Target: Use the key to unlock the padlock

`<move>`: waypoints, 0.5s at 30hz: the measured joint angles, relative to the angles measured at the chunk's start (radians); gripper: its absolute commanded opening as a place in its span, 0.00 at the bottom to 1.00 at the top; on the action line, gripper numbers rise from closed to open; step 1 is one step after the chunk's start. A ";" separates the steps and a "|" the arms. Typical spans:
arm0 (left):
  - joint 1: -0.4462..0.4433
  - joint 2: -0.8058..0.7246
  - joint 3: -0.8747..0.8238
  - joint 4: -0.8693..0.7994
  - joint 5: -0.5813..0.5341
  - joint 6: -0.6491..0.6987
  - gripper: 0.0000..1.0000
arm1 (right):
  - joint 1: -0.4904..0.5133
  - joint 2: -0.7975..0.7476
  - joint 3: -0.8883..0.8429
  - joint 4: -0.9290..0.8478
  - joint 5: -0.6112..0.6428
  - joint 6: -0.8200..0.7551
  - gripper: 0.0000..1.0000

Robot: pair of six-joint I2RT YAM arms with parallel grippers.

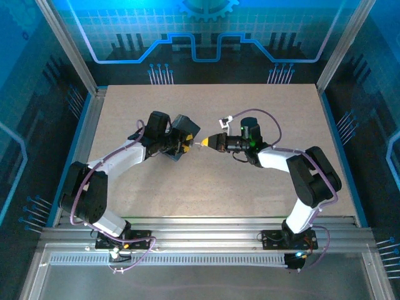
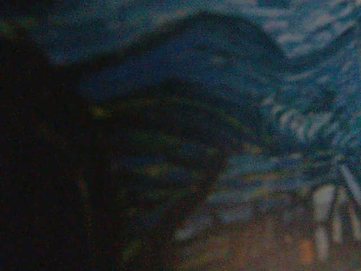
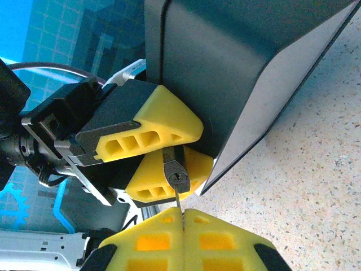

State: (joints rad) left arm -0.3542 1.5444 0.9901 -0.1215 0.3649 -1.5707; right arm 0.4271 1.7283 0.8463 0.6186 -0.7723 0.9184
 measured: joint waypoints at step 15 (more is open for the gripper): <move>0.007 -0.013 -0.038 0.055 0.010 -0.024 0.00 | 0.013 0.030 0.051 0.026 -0.018 0.028 0.00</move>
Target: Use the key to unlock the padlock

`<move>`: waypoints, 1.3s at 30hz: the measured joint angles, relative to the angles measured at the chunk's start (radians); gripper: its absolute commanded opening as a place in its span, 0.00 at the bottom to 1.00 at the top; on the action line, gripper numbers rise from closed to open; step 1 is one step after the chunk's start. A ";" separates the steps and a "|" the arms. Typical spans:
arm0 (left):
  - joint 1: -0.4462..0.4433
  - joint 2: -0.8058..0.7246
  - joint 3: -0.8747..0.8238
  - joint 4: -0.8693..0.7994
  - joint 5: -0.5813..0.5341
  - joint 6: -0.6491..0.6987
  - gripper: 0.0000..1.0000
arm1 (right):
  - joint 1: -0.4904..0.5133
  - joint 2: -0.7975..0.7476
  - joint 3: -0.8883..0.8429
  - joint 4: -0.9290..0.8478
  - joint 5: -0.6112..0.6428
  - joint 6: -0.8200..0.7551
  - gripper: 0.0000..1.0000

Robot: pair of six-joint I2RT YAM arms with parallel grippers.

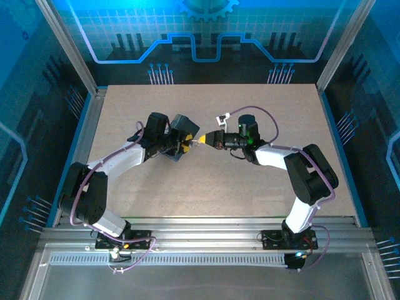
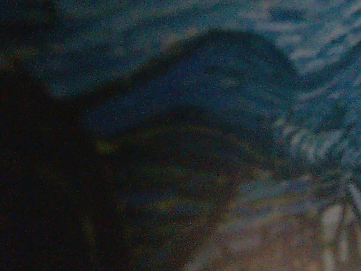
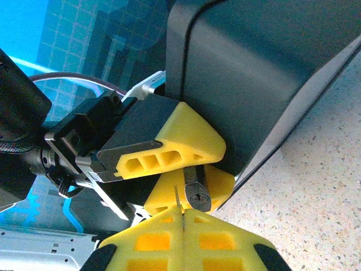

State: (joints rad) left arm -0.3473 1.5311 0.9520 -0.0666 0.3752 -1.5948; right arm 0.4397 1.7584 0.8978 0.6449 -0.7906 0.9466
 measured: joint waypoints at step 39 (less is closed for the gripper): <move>0.021 -0.041 -0.039 0.047 0.000 -0.032 0.00 | 0.016 0.043 0.001 0.081 -0.003 0.071 0.00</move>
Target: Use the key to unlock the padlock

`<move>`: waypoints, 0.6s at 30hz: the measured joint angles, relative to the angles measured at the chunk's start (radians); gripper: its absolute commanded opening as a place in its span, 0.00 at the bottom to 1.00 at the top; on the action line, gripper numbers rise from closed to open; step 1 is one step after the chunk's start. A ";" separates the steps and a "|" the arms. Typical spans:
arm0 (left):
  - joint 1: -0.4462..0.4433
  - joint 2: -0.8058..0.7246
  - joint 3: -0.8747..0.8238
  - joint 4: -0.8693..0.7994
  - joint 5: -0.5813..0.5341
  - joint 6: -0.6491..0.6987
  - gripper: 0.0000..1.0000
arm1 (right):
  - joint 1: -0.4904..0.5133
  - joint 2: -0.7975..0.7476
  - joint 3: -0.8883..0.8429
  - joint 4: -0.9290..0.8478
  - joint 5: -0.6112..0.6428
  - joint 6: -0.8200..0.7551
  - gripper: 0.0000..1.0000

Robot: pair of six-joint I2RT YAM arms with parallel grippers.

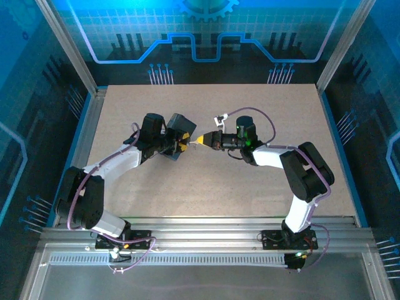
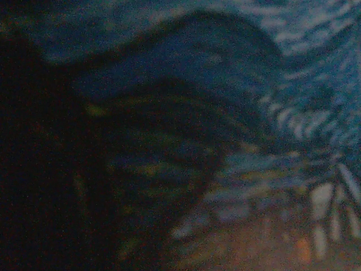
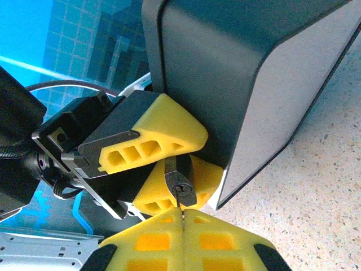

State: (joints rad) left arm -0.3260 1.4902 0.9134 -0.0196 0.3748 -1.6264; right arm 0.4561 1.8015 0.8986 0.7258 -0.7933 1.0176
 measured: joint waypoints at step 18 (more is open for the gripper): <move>0.003 -0.012 -0.005 0.006 -0.003 -0.025 0.00 | -0.002 0.019 0.006 0.046 0.007 0.042 0.00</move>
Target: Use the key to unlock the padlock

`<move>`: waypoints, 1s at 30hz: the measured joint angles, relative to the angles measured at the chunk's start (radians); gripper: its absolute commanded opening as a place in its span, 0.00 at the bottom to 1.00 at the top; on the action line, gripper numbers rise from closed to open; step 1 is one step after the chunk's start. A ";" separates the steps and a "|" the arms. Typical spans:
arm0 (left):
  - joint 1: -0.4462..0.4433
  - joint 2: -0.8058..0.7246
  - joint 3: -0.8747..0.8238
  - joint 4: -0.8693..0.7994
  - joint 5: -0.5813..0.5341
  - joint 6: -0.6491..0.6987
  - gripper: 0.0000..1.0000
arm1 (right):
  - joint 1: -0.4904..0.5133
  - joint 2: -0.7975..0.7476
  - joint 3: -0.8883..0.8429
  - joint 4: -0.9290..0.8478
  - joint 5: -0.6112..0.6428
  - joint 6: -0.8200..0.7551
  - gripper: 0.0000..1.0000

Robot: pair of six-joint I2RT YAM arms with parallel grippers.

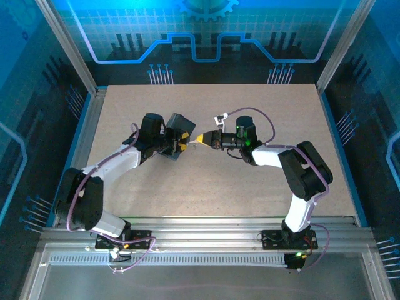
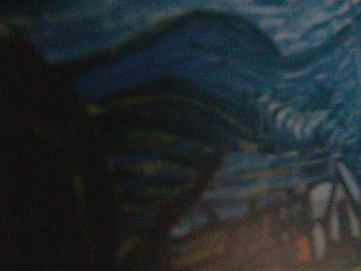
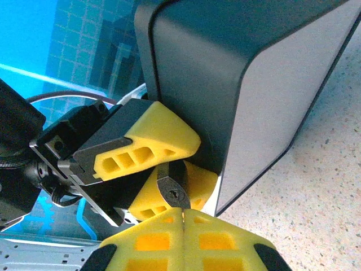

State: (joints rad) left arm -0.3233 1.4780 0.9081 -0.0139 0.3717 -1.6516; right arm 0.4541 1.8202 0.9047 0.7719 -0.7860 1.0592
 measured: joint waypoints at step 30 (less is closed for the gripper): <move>0.006 -0.038 -0.012 0.019 -0.012 -0.070 0.00 | 0.016 0.014 -0.006 0.040 0.061 0.021 0.00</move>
State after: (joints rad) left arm -0.3176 1.4403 0.8963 0.0051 0.3599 -1.7214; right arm 0.4702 1.8347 0.8986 0.8120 -0.7254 1.0801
